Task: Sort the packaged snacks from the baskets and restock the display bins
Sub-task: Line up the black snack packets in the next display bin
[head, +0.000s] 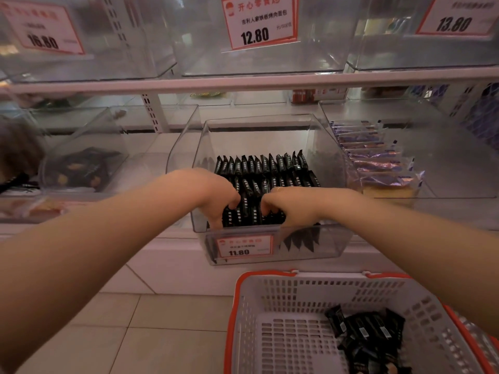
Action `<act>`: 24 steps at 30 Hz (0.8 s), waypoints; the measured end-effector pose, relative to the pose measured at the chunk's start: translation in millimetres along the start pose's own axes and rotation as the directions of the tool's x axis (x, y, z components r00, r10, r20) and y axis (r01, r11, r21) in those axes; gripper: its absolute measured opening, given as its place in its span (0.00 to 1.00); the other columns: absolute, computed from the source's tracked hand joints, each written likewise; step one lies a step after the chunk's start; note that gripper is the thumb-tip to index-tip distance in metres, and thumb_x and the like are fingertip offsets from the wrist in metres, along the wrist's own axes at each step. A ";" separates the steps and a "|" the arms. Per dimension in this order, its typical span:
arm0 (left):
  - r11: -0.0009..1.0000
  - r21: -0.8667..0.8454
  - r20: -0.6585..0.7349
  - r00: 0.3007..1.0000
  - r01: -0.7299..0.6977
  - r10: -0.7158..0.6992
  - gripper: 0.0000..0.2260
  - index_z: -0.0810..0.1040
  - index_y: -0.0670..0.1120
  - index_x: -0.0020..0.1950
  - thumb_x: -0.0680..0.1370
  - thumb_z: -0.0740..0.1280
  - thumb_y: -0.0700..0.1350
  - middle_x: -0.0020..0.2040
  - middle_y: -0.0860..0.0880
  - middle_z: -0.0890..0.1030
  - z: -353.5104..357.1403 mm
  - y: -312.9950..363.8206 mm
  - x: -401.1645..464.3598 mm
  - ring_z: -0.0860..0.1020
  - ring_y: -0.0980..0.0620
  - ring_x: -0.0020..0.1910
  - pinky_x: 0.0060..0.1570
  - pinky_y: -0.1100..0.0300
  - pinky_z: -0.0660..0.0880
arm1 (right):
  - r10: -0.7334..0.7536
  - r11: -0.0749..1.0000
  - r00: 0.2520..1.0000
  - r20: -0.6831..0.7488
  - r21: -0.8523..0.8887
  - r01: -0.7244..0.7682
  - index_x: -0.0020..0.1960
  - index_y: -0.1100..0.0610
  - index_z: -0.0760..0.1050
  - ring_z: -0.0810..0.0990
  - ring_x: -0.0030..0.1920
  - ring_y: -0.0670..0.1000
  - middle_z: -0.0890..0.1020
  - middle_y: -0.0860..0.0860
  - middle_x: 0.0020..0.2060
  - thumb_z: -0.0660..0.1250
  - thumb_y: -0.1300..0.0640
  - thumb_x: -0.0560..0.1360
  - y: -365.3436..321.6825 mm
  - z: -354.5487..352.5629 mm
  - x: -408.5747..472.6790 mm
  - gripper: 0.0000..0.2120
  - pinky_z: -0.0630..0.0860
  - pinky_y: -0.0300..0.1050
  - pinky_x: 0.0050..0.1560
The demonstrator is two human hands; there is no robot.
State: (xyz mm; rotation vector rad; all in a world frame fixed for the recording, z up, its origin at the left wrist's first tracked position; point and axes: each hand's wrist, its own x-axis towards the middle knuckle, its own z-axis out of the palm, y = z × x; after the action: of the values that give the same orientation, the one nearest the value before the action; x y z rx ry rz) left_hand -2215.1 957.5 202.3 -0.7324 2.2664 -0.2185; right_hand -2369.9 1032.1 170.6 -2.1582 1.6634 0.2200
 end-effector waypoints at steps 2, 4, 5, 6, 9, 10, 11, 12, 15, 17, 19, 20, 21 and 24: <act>1.000 0.019 0.000 1.000 0.006 -0.006 0.33 0.65 0.51 0.69 0.68 0.72 0.59 0.63 0.49 0.72 0.7 2.0 0.1 0.73 0.49 0.58 0.45 0.57 0.68 | -0.012 1.000 0.999 -0.039 0.013 0.013 0.59 0.55 0.70 0.73 0.52 0.53 0.72 0.50 0.50 0.74 0.48 0.68 -0.3 3.8 4.4 0.24 0.73 0.48 0.53; 1.000 0.022 -0.024 1.000 0.020 -0.020 0.33 0.65 0.51 0.69 0.68 0.72 0.59 0.62 0.50 0.72 1.0 3.1 -0.3 0.73 0.50 0.55 0.43 0.57 0.69 | -0.004 1.000 0.995 -0.096 0.007 0.005 0.56 0.56 0.70 0.72 0.48 0.52 0.71 0.48 0.46 0.72 0.51 0.70 2.0 4.9 7.1 0.19 0.72 0.46 0.48; 0.999 0.027 -0.044 0.999 0.030 -0.028 0.32 0.65 0.51 0.68 0.68 0.72 0.60 0.62 0.50 0.73 1.6 3.3 -0.7 0.73 0.50 0.54 0.43 0.57 0.69 | 0.004 1.000 0.992 -0.126 -0.009 -0.005 0.55 0.55 0.70 0.71 0.46 0.51 0.71 0.48 0.45 0.70 0.51 0.71 3.1 5.7 8.3 0.17 0.71 0.45 0.47; 0.999 0.037 -0.077 0.996 0.040 -0.037 0.31 0.66 0.50 0.67 0.69 0.71 0.59 0.61 0.50 0.73 2.7 3.6 -1.0 0.74 0.50 0.54 0.42 0.57 0.70 | 0.013 1.000 0.988 -0.151 -0.024 -0.016 0.54 0.55 0.70 0.71 0.46 0.51 0.71 0.48 0.45 0.70 0.51 0.72 3.7 6.6 9.2 0.15 0.71 0.45 0.46; 0.989 0.116 -0.233 0.971 0.092 -0.063 0.23 0.68 0.49 0.65 0.73 0.68 0.53 0.58 0.50 0.73 8.3 4.4 -0.9 0.76 0.49 0.52 0.38 0.56 0.72 | 0.003 1.000 0.989 -0.151 0.007 -0.002 0.56 0.55 0.70 0.71 0.46 0.50 0.71 0.48 0.45 0.71 0.52 0.71 3.6 7.4 9.8 0.17 0.71 0.45 0.46; 0.987 0.126 -0.260 0.964 0.099 -0.064 0.21 0.68 0.48 0.64 0.74 0.67 0.53 0.57 0.50 0.74 9.4 4.3 -0.3 0.77 0.48 0.52 0.37 0.56 0.72 | -0.013 0.999 0.992 -0.122 0.042 0.019 0.57 0.54 0.70 0.72 0.46 0.50 0.72 0.48 0.46 0.71 0.52 0.70 3.1 6.5 9.9 0.18 0.70 0.44 0.46; 0.990 0.112 -0.263 0.963 0.088 -0.056 0.19 0.69 0.48 0.63 0.75 0.66 0.54 0.56 0.50 0.74 9.4 3.7 0.2 0.77 0.48 0.52 0.38 0.55 0.72 | -0.033 0.996 0.995 -0.093 0.079 0.041 0.58 0.53 0.69 0.72 0.47 0.50 0.72 0.48 0.47 0.72 0.53 0.70 1.9 5.7 10.6 0.20 0.70 0.43 0.46; 0.995 0.077 -0.252 0.967 0.064 -0.042 0.18 0.70 0.49 0.61 0.75 0.66 0.55 0.54 0.51 0.75 8.7 2.9 0.1 0.77 0.48 0.52 0.38 0.55 0.72 | -0.054 0.993 0.996 -0.072 0.104 0.061 0.60 0.52 0.68 0.72 0.48 0.50 0.72 0.48 0.48 0.72 0.52 0.70 -0.4 5.2 11.7 0.22 0.71 0.43 0.47; 1.000 -0.017 -0.189 0.982 -0.010 0.006 0.18 0.71 0.50 0.58 0.74 0.64 0.59 0.47 0.54 0.75 4.3 1.8 -2.9 0.75 0.52 0.47 0.34 0.59 0.68 | -0.084 0.994 0.993 -0.082 0.058 0.089 0.68 0.54 0.64 0.72 0.56 0.52 0.70 0.50 0.54 0.72 0.46 0.70 -7.9 8.3 20.5 0.32 0.71 0.45 0.55; 1.000 -0.011 -0.133 0.991 -0.008 0.006 0.21 0.72 0.50 0.58 0.73 0.64 0.63 0.45 0.54 0.75 3.7 3.6 -4.5 0.73 0.53 0.45 0.30 0.61 0.63 | -0.058 0.998 0.993 -0.102 -0.022 0.056 0.73 0.56 0.59 0.67 0.62 0.55 0.67 0.54 0.62 0.70 0.43 0.70 -10.4 12.0 27.0 0.38 0.69 0.48 0.62; 1.000 0.007 -0.107 0.994 0.020 -0.019 0.24 0.72 0.50 0.59 0.71 0.64 0.65 0.44 0.54 0.74 4.3 5.6 -4.5 0.72 0.54 0.43 0.29 0.62 0.62 | -0.038 0.994 0.994 -0.107 -0.107 0.027 0.75 0.54 0.56 0.63 0.65 0.56 0.63 0.56 0.66 0.67 0.42 0.72 -10.3 14.5 29.6 0.38 0.67 0.51 0.64; 0.999 0.009 -0.107 0.994 0.036 -0.035 0.25 0.71 0.50 0.60 0.70 0.65 0.65 0.42 0.54 0.73 4.3 6.4 -4.1 0.72 0.54 0.42 0.28 0.62 0.62 | -0.037 0.989 0.993 -0.108 -0.143 0.021 0.75 0.53 0.56 0.63 0.65 0.57 0.62 0.56 0.67 0.66 0.42 0.73 -9.3 15.1 28.9 0.37 0.67 0.52 0.65; 0.999 0.010 -0.110 0.993 0.052 -0.050 0.26 0.71 0.50 0.61 0.70 0.66 0.65 0.41 0.54 0.71 4.3 7.2 -3.5 0.71 0.54 0.41 0.28 0.62 0.62 | -0.042 0.986 0.993 -0.113 -0.162 0.024 0.75 0.53 0.56 0.62 0.66 0.57 0.62 0.56 0.68 0.65 0.42 0.73 -8.1 15.1 27.8 0.36 0.66 0.52 0.65; 0.995 0.015 -0.136 0.986 0.096 -0.093 0.26 0.68 0.50 0.64 0.71 0.68 0.61 0.42 0.53 0.71 6.4 11.5 -1.5 0.72 0.53 0.42 0.29 0.61 0.64 | -0.081 0.989 0.988 -0.129 -0.136 0.064 0.73 0.49 0.63 0.61 0.66 0.55 0.62 0.54 0.69 0.65 0.45 0.74 -3.7 12.4 20.4 0.29 0.65 0.52 0.66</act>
State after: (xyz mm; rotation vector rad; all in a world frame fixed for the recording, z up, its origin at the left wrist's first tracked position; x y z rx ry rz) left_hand -2214.9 968.2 194.6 -0.8376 2.3549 -0.3471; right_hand -2359.3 1019.7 152.8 -2.3742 1.6805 0.1712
